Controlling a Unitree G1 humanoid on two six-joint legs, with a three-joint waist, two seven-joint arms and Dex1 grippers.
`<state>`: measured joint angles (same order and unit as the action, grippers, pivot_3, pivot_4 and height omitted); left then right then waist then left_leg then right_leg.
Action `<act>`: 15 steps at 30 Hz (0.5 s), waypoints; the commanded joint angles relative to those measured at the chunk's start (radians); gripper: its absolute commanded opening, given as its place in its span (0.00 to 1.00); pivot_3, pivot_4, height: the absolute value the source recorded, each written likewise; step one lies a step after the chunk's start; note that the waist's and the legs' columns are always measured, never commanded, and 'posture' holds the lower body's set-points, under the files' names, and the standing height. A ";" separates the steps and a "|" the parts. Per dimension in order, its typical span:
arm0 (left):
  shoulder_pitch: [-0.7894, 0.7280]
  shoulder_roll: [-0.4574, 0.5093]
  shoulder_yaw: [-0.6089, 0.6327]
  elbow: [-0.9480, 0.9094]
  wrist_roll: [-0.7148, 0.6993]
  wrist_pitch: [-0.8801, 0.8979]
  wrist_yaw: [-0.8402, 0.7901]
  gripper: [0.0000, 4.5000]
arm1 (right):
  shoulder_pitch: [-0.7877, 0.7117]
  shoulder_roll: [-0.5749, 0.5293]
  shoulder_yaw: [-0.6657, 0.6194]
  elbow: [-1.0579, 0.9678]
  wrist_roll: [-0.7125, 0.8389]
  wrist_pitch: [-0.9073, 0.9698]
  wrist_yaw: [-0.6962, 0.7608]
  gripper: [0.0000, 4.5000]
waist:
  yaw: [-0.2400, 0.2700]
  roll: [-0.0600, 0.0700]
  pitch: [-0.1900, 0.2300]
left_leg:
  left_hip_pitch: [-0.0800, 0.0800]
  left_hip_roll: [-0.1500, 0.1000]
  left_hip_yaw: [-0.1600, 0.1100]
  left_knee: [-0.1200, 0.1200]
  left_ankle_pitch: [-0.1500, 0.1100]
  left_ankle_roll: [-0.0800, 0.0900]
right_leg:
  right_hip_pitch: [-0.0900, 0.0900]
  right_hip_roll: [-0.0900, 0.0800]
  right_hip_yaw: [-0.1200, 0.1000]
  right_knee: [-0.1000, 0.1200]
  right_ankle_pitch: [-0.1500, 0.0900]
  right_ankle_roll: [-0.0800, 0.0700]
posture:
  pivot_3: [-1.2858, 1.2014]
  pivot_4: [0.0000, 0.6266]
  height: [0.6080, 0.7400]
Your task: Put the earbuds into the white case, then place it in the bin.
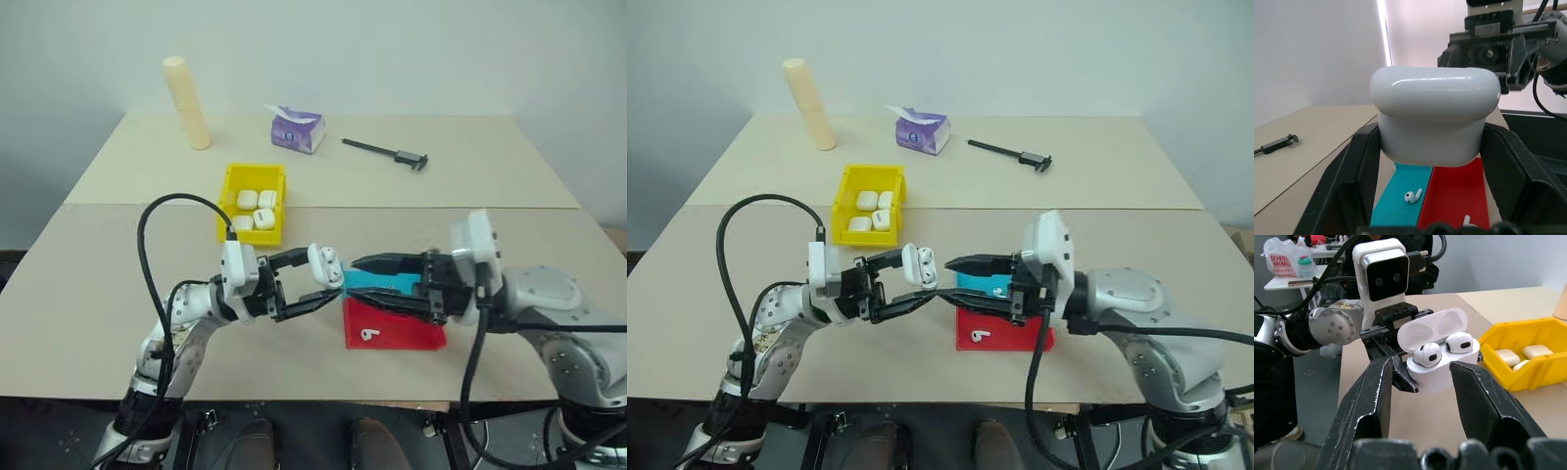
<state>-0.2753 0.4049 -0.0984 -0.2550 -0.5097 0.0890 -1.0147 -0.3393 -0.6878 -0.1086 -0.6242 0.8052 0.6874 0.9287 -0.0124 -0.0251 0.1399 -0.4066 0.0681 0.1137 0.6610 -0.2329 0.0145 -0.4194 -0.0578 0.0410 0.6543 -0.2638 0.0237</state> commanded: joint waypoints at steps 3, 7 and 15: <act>-0.070 -0.012 -0.049 0.064 0.108 -0.034 0.025 0.62 | -0.222 -0.080 -0.008 0.002 0.077 0.079 -0.039 0.30 | -0.005 0.000 0.000 | 0.000 0.001 0.000 0.000 0.000 0.000 | 0.000 0.001 0.001 0.000 0.000 0.000 | 0.52 0.24 1.00; -0.102 -0.061 -0.079 0.101 0.155 -0.058 0.059 0.62 | -0.307 -0.102 0.098 -0.006 -0.008 0.083 -0.048 0.01 | 0.000 0.000 0.000 | -0.001 0.001 0.000 0.000 0.000 0.000 | -0.001 0.000 0.000 -0.001 0.000 0.000 | 0.52 0.24 1.00; -0.138 -0.105 -0.092 0.137 0.190 -0.083 0.083 0.62 | -0.283 -0.121 0.275 -0.029 -0.223 -0.031 -0.024 0.01 | 0.001 0.000 0.000 | -0.003 0.000 -0.001 0.000 0.000 0.000 | -0.002 -0.001 0.000 -0.002 0.001 0.001 | 0.52 0.24 1.00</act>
<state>-0.3856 0.3212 -0.1952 -0.1009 -0.3133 0.0214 -0.9513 -0.6352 -0.7903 0.0944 -0.6156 0.7027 0.7409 0.8981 -0.0113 -0.0251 0.1398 -0.4097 0.0679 0.1130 0.6613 -0.2329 0.0147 -0.4208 -0.0584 0.0405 0.6523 -0.2631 0.0248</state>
